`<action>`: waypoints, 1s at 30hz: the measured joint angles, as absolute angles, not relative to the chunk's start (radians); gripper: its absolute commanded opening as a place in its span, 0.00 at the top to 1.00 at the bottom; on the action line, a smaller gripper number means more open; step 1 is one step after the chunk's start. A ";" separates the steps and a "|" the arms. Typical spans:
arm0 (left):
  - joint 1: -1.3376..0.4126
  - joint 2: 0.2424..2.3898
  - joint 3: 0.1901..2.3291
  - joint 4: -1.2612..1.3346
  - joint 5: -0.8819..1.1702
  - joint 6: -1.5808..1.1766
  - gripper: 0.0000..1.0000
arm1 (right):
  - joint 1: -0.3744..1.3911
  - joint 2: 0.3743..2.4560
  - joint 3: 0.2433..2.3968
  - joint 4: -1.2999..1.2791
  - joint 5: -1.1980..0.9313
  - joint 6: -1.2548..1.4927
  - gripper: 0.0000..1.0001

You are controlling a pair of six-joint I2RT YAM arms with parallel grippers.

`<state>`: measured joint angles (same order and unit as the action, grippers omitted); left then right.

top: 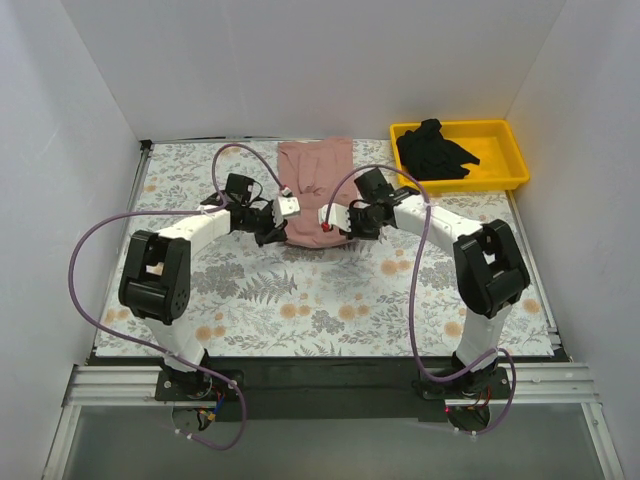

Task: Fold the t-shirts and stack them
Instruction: Fold the tshirt

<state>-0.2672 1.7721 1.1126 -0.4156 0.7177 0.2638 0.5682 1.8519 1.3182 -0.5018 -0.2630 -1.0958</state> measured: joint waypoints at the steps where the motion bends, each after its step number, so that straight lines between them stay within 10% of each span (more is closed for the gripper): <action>1: -0.265 1.767 1.129 -0.424 0.722 0.258 1.00 | 0.565 1.843 1.340 -0.516 -0.262 -1.092 0.99; 22: -0.351 1.093 0.984 -0.820 0.840 0.125 1.00 | 0.793 1.278 1.158 -0.839 -0.268 -0.914 0.99; 30: -0.354 1.106 1.081 -0.844 0.835 -0.023 1.00 | 0.768 1.370 1.332 -0.936 -0.271 -0.900 0.99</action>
<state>-0.3538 1.1061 1.0813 -0.8444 0.8349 -0.0227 0.7681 1.3705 1.3323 -0.9356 -0.2714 -0.8997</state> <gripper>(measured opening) 0.024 0.027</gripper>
